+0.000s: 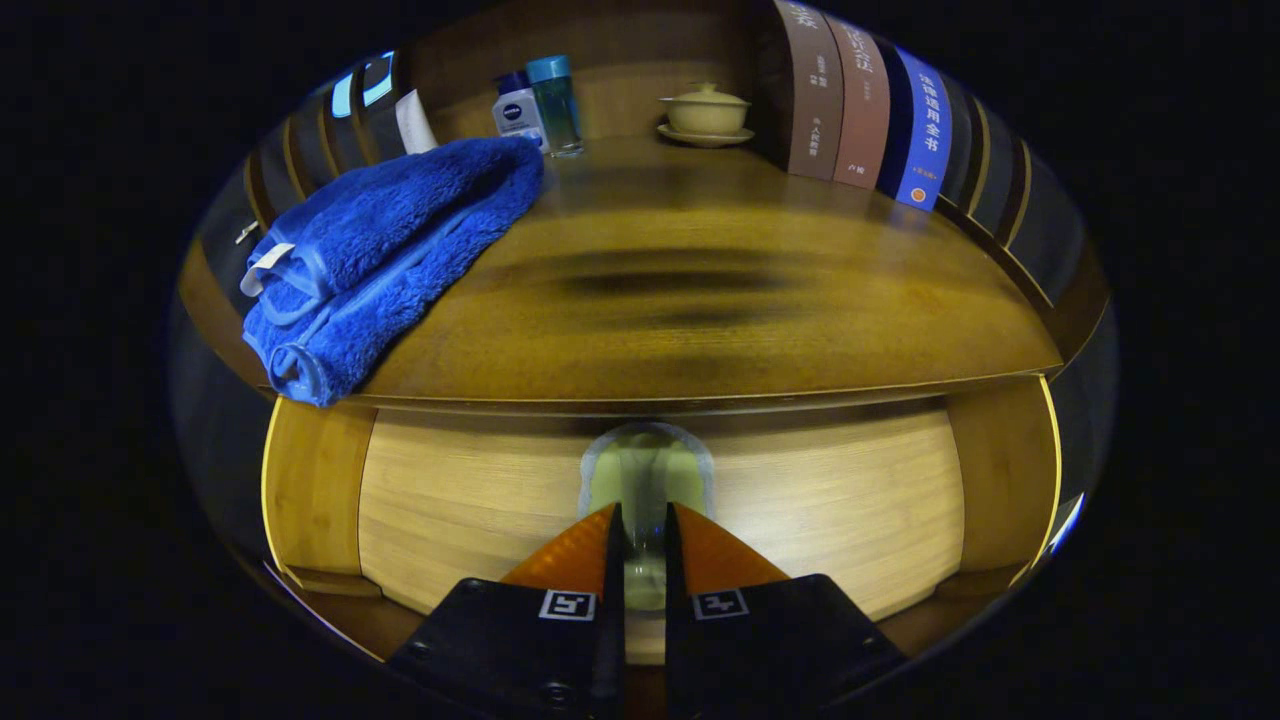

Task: Pull open the drawer, take out the items inside it, and place them on the countertop above the cabinet.

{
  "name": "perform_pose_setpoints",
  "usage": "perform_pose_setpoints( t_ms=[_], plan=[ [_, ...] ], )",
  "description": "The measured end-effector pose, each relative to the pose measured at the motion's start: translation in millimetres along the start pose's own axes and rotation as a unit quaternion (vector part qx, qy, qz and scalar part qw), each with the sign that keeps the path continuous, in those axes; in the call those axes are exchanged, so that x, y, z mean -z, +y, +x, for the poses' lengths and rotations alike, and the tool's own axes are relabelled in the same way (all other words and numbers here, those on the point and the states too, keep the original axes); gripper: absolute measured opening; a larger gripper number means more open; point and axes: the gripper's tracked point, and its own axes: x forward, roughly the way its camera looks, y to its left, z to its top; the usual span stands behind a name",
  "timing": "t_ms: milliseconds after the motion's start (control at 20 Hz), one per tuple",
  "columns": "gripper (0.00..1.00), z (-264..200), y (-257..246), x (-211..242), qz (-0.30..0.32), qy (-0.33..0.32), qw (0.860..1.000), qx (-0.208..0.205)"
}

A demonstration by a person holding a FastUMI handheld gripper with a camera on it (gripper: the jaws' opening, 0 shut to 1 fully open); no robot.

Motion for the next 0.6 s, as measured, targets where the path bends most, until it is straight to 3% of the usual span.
perform_pose_setpoints(
  t_ms=[600],
  plan=[
    [0.2,-86,5,-9,0.003,-0.022,1.0,0.02]
  ],
)
